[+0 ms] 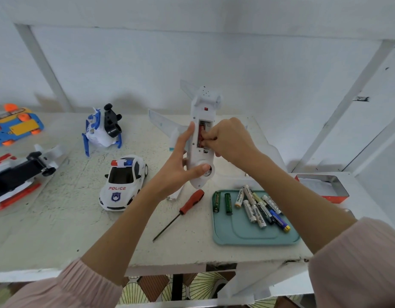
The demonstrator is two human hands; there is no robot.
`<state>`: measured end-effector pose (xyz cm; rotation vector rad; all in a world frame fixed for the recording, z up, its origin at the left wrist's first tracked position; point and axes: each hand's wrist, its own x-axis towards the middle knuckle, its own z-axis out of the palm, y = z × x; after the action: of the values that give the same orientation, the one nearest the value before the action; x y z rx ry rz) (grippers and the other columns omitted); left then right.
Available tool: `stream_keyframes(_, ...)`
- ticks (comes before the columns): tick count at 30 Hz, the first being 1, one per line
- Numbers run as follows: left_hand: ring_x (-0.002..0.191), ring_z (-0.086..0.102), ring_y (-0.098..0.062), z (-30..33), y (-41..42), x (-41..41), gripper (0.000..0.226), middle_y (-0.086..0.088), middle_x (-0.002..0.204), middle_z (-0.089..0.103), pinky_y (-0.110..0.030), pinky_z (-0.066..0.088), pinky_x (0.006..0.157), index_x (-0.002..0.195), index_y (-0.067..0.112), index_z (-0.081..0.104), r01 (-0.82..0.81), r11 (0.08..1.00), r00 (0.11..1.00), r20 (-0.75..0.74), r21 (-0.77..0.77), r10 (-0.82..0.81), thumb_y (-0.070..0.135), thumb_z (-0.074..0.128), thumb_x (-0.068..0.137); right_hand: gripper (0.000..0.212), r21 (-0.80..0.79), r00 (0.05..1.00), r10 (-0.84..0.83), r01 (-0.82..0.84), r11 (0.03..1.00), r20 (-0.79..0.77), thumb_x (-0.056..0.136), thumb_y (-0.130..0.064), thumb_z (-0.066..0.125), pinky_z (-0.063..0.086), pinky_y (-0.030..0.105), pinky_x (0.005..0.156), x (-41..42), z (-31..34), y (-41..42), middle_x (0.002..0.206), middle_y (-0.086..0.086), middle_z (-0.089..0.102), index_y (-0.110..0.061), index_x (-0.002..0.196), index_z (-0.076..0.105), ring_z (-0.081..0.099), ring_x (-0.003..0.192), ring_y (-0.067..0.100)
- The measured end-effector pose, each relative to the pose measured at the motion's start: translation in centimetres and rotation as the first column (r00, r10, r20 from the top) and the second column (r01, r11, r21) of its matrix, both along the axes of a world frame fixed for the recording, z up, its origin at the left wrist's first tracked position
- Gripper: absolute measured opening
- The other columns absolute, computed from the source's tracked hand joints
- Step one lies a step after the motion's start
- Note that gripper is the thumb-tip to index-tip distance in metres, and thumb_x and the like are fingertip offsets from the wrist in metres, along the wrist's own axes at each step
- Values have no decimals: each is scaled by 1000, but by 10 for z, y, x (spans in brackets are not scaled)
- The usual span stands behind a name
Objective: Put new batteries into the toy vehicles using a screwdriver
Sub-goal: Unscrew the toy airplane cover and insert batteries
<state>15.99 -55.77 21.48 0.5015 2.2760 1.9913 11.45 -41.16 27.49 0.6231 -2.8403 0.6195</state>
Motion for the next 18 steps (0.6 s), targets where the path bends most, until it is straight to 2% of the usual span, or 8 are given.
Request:
stream_keyframes(3, 107, 60, -3, 1, 1, 1, 86, 17, 137, 40, -15, 50, 81, 132, 61, 12, 17, 1000, 1000, -2, 5, -17, 31, 68, 75, 15, 45, 998, -50, 52, 998, -34, 83, -16, 60, 51, 32, 58, -2, -3, -3, 65, 8, 65, -10, 79, 74, 63, 65, 26)
stream_keyframes(5, 104, 61, 2, 1, 3, 2, 84, 22, 135, 39, -14, 50, 81, 131, 61, 13, 23, 1000, 1000, 2, 12, -23, 30, 68, 75, 17, 102, 994, -91, 96, 990, -55, 85, -16, 58, 41, 25, 47, -3, -6, -6, 64, 3, 60, -13, 78, 74, 60, 63, 24)
stream_keyframes(7, 105, 61, 1, -1, 5, 4, 84, 19, 137, 40, -15, 49, 82, 132, 60, 14, 19, 1000, 1000, 6, 19, -19, 30, 68, 74, 17, 126, 992, -112, 118, 985, -55, 85, -15, 57, 33, 22, 43, -3, -8, -7, 65, 2, 58, -14, 79, 73, 57, 62, 23)
stream_keyframes(10, 104, 61, 1, -1, 5, 5, 84, 19, 137, 40, -15, 50, 82, 131, 61, 15, 19, 1000, 1000, -1, 12, -19, 30, 68, 74, 18, 120, 995, -85, 91, 989, -53, 86, -17, 57, 39, 23, 47, 2, -8, -4, 66, 4, 63, -14, 80, 74, 58, 63, 22)
stream_keyframes(13, 101, 62, 1, 0, 5, 6, 84, 18, 135, 41, -16, 50, 80, 132, 59, 15, 18, 1000, 1000, -4, 19, -18, 29, 68, 74, 16, -74, 1000, -24, 24, 997, -1, 85, -19, 62, 50, 30, 57, 9, -5, 4, 57, 2, 61, -12, 81, 75, 59, 57, 19)
stream_keyframes(15, 103, 62, 0, 1, 4, 7, 84, 17, 134, 42, -15, 50, 78, 132, 59, 15, 11, 999, 1000, -9, 32, -11, 28, 68, 74, 13, -251, 999, 25, -30, 968, -24, 85, -16, 64, 51, 28, 55, 18, -3, 11, 50, -4, 58, -13, 90, 75, 52, 46, 9)
stream_keyframes(17, 106, 61, -3, 0, 2, 6, 85, 15, 136, 41, -16, 51, 79, 134, 58, 14, -4, 999, 1000, -15, 35, 5, 29, 68, 75, 19, -356, 994, 62, -90, 930, -88, 86, -12, 63, 44, 11, 50, 28, -2, 19, 51, -17, 54, -10, 103, 71, 51, 41, 2)
stream_keyframes(18, 107, 60, -5, 0, 0, 5, 86, 14, 137, 41, -16, 51, 79, 136, 57, 13, -15, 999, 1000, -13, 35, 16, 31, 70, 77, 21, -384, 991, 73, -112, 917, -115, 86, -11, 63, 43, 7, 51, 34, -2, 24, 54, -22, 52, -9, 106, 69, 53, 43, -3)
